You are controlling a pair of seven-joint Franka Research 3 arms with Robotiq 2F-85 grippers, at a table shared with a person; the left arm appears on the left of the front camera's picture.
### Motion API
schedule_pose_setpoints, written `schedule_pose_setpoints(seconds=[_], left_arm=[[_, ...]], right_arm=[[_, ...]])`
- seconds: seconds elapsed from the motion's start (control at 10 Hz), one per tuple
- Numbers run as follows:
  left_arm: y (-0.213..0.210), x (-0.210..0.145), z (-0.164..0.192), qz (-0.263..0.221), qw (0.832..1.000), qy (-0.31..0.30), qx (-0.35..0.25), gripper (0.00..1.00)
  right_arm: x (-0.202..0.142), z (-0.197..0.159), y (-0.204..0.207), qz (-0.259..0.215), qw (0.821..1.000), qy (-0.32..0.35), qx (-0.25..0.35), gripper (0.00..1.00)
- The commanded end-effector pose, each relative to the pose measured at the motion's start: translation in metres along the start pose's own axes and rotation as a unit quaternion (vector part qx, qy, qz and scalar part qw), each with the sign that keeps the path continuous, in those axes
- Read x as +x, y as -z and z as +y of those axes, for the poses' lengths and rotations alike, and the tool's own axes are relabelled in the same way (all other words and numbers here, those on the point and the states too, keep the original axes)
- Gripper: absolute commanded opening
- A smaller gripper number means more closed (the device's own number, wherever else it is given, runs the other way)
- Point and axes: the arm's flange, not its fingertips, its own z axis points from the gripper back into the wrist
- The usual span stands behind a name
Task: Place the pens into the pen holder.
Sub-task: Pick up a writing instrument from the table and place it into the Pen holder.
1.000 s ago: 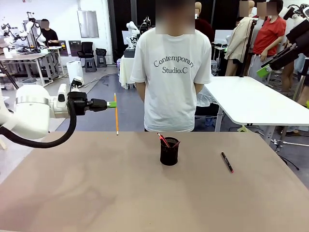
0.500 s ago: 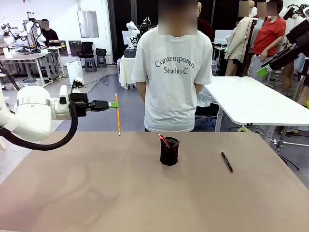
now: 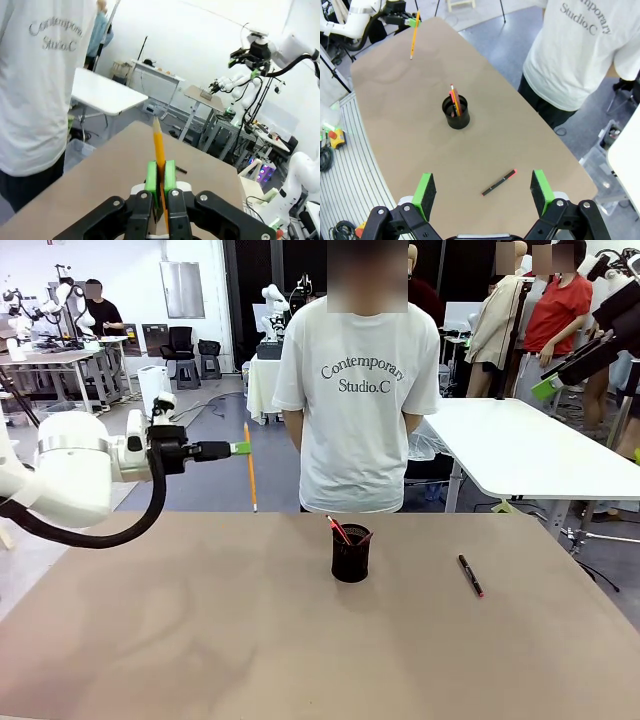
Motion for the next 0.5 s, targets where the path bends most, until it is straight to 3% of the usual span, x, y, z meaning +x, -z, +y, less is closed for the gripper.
schedule_pose_setpoints(seconds=[0.0, 0.1, 0.3, 0.4], left_arm=[[0.011, 0.001, -0.020, -0.054, 0.996, 0.059, -0.045, 0.00], [0.026, 0.002, -0.032, -0.061, 0.993, 0.076, -0.067, 0.00], [0.066, -0.001, -0.054, -0.130, 0.982, 0.132, -0.048, 0.00], [0.081, -0.004, -0.059, -0.136, 0.978, 0.147, -0.056, 0.00]], right_arm=[[0.001, 0.000, -0.001, -0.008, 1.000, -0.002, 0.002, 1.00], [0.001, 0.000, -0.001, -0.008, 1.000, -0.002, 0.002, 1.00], [0.001, 0.000, -0.001, -0.008, 1.000, -0.002, 0.002, 1.00], [0.001, 0.000, -0.001, -0.008, 1.000, -0.002, 0.002, 1.00]])
